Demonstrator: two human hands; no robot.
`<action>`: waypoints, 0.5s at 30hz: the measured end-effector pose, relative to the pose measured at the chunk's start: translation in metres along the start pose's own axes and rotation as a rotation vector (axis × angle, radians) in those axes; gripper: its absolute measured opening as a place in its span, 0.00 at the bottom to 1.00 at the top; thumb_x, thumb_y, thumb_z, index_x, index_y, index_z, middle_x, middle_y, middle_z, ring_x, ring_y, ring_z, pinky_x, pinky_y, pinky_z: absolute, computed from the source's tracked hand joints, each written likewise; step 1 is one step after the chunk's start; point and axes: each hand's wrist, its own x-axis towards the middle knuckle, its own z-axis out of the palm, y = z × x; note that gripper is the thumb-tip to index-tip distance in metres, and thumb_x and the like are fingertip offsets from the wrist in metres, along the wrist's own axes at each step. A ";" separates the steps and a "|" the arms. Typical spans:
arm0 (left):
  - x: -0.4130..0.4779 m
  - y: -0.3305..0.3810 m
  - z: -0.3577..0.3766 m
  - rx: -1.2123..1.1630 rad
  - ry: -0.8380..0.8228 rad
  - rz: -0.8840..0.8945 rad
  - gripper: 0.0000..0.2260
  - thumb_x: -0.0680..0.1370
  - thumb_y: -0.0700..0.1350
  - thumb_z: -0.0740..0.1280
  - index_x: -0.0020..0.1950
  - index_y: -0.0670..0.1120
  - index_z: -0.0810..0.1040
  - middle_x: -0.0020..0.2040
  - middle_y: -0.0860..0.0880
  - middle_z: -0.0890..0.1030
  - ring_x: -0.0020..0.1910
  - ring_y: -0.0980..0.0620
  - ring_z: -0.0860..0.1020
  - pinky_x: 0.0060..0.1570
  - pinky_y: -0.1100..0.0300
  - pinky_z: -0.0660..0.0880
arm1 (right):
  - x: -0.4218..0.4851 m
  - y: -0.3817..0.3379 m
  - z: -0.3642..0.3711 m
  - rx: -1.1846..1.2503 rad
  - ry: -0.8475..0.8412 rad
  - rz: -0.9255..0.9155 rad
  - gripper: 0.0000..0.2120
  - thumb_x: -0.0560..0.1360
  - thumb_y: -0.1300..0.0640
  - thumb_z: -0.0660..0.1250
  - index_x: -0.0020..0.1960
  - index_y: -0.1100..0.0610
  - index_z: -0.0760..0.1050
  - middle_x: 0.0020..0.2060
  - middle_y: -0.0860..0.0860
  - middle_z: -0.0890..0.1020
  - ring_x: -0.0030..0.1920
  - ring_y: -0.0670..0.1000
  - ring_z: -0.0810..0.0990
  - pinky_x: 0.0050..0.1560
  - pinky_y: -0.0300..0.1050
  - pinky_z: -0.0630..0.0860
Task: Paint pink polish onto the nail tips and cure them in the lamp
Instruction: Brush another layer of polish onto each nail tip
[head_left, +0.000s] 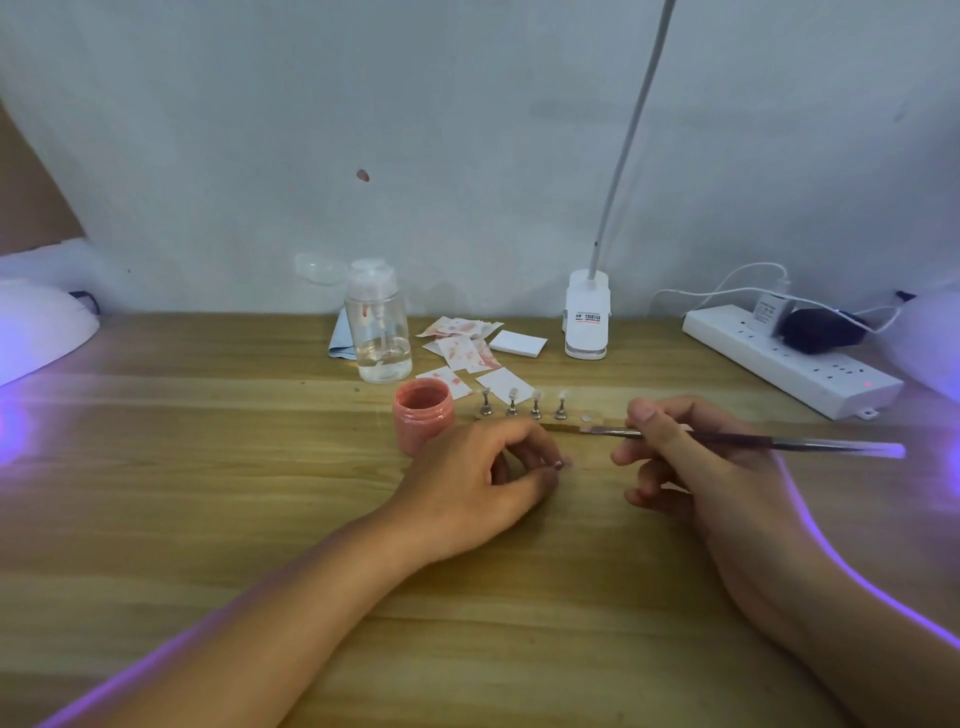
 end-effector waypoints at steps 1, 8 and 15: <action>0.000 0.000 0.000 -0.023 0.006 0.006 0.04 0.76 0.48 0.72 0.46 0.58 0.80 0.41 0.62 0.81 0.32 0.62 0.74 0.34 0.68 0.68 | -0.001 0.000 0.000 0.005 0.014 -0.011 0.12 0.71 0.50 0.70 0.43 0.60 0.76 0.30 0.54 0.81 0.27 0.48 0.74 0.31 0.39 0.77; -0.001 0.001 -0.001 -0.101 0.010 0.017 0.05 0.76 0.49 0.73 0.46 0.59 0.79 0.43 0.63 0.82 0.31 0.63 0.73 0.33 0.69 0.68 | -0.004 -0.002 0.002 0.045 0.029 -0.018 0.14 0.70 0.47 0.69 0.37 0.56 0.74 0.26 0.53 0.77 0.26 0.49 0.74 0.30 0.39 0.75; -0.001 0.002 -0.001 -0.055 -0.001 0.018 0.02 0.75 0.51 0.73 0.46 0.54 0.82 0.40 0.65 0.82 0.26 0.61 0.69 0.29 0.69 0.63 | -0.001 0.001 0.000 -0.010 0.055 -0.067 0.14 0.71 0.47 0.70 0.40 0.56 0.70 0.25 0.54 0.78 0.24 0.48 0.72 0.26 0.37 0.72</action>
